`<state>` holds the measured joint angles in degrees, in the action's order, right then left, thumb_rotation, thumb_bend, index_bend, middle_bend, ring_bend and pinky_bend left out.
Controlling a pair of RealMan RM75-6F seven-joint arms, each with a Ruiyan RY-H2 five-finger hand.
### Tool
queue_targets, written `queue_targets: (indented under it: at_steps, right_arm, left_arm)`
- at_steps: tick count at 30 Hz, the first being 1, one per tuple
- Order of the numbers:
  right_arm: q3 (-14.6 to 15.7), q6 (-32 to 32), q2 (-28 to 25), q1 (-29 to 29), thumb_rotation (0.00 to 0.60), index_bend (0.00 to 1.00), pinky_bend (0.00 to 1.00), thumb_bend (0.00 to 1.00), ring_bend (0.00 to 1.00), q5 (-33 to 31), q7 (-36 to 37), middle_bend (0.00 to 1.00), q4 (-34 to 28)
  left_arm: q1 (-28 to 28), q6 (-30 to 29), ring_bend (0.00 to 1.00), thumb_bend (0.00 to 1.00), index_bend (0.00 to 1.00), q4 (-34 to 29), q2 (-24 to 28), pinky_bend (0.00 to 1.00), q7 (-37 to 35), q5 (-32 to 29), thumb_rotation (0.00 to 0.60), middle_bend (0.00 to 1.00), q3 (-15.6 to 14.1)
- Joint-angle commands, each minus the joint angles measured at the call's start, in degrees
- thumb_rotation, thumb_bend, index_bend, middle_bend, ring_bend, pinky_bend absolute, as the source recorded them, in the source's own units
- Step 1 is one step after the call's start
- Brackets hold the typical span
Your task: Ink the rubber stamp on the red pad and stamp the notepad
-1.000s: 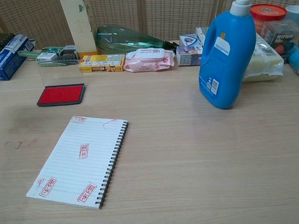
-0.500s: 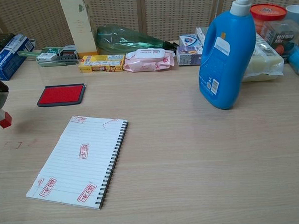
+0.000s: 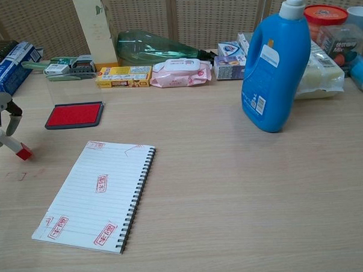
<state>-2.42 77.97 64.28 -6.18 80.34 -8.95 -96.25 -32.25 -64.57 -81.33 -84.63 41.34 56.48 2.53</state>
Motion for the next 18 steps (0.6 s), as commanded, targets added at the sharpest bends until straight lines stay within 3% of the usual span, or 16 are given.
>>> queue_targets:
  at_steps: [1, 18]
  right_arm:
    - [0.0, 0.0, 0.0, 0.0, 0.600, 0.21, 0.08, 0.06, 0.11, 0.1, 0.0, 0.12, 0.0]
    - [0.1, 0.0, 0.1, 0.0, 0.600, 0.21, 0.08, 0.06, 0.11, 0.0, -0.4, 0.12, 0.0]
  left_arm:
    - [0.0, -0.1, 1.00, 0.22, 0.68, -0.1, 0.0, 1.00, 0.2, 0.2, 0.600, 1.00, 0.0]
    - [0.8, -1.4, 1.00, 0.18, 0.68, -5.0, 3.5, 1.00, -0.9, 1.4, 0.600, 1.00, 1.0]
